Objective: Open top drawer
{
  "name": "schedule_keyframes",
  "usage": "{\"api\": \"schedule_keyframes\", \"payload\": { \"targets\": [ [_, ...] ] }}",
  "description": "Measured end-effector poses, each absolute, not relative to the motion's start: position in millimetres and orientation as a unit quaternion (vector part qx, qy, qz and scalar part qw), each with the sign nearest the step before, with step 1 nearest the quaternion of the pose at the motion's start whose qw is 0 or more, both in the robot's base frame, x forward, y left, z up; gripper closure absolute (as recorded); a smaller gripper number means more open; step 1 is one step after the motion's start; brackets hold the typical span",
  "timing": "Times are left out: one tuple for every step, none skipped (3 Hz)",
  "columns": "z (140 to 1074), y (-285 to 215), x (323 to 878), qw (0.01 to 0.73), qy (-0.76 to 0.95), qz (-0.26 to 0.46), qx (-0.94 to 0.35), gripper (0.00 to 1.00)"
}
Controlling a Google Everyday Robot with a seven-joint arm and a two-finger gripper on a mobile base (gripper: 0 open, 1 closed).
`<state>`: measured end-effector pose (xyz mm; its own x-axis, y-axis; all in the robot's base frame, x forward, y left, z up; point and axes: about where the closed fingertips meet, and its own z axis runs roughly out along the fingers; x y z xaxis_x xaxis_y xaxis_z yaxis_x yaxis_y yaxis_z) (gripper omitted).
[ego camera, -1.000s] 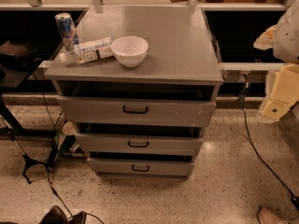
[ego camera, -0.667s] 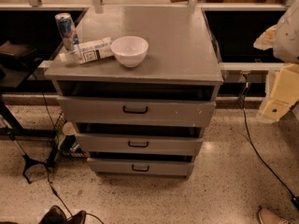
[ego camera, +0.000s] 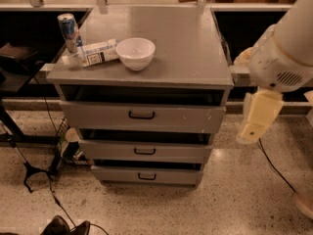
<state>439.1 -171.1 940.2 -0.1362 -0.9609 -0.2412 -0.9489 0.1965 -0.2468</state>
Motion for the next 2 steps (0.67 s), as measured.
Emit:
{"api": "schedule_keyframes", "payload": {
  "targets": [
    [895.8, -125.2, 450.4, 0.169, 0.733, -0.002, -0.659, 0.0],
    [848.8, -78.9, 466.0, 0.158, 0.715, 0.018, -0.681, 0.0]
  ]
}}
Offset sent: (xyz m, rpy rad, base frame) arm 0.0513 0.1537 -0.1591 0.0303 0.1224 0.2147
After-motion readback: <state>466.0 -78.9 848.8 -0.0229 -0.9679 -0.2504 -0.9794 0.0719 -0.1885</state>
